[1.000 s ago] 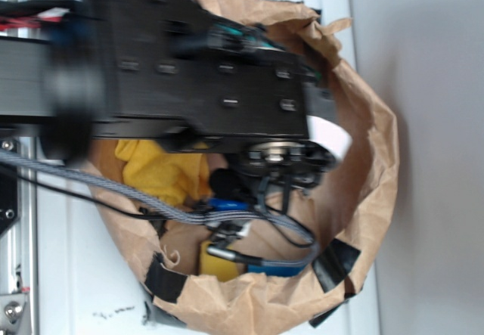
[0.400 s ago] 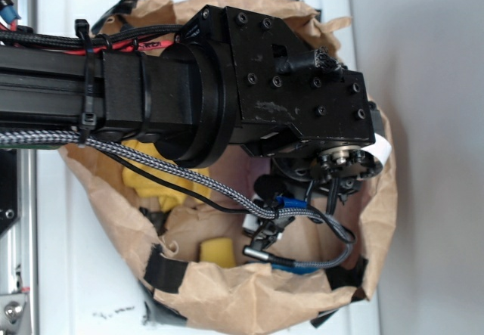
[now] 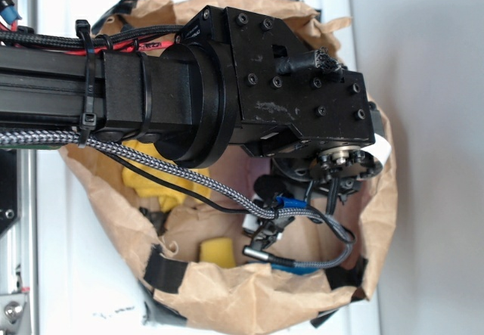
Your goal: Grab the wood chip.
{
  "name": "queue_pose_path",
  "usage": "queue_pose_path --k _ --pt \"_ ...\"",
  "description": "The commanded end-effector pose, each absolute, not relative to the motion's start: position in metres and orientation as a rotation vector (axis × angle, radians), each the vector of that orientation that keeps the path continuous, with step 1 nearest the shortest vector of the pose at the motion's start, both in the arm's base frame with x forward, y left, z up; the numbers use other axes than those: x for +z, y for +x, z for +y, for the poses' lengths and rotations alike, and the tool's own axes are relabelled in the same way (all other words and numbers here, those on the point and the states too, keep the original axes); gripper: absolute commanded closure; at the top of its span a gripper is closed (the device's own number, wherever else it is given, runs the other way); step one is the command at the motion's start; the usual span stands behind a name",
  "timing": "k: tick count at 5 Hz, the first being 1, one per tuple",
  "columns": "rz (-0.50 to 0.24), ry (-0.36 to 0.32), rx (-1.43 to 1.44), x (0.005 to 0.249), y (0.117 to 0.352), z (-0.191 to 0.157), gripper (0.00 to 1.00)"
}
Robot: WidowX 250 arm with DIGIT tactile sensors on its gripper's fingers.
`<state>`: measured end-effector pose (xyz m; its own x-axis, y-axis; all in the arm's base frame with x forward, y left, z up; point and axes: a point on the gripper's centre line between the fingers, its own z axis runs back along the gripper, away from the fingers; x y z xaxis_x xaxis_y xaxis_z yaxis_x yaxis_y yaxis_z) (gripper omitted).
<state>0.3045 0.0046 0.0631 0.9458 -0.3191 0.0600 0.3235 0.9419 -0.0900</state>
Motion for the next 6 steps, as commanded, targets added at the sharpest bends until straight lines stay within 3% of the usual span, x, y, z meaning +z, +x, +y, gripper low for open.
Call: queue_pose_path --k 1,4,6 --pt "-0.187 -0.129 -0.505 0.055 0.313 0.009 0.0" --pt "-0.184 -0.124 -0.519 0.051 0.32 0.01 0.0" --pt "-0.142 -0.134 -0.463 0.063 0.332 0.016 0.0"
